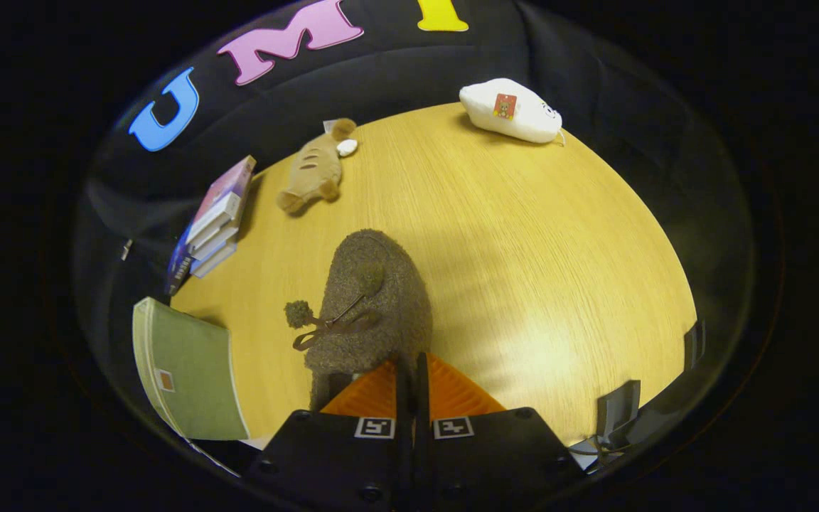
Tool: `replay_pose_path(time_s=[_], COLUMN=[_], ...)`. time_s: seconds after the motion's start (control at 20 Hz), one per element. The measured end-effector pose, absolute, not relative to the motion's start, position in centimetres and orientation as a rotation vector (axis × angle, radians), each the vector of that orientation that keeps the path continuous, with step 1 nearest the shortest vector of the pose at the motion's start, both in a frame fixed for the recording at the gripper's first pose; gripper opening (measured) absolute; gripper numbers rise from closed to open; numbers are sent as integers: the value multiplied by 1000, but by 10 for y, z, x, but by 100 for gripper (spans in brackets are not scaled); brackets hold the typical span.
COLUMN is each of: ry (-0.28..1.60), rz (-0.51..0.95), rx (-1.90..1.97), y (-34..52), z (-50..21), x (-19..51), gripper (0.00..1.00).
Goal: Open the storage box then place both shoes into the box .Put the left shoe in first, then the right shoe, with the right side of both shoes facing outward in a uniform manner.
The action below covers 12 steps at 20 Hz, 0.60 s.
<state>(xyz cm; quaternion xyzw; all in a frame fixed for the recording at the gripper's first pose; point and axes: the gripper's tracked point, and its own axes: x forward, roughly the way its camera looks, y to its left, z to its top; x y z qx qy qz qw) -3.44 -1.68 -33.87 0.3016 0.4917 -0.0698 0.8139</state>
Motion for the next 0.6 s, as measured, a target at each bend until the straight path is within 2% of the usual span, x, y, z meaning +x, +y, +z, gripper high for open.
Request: replay_pose_path(time_s=[0.25, 0.6], ry=[961, 940], rz=[-51, 130], rx=[699, 828], y=[29, 157], z=[-249, -147], x=[-19, 2], gripper=[5, 5])
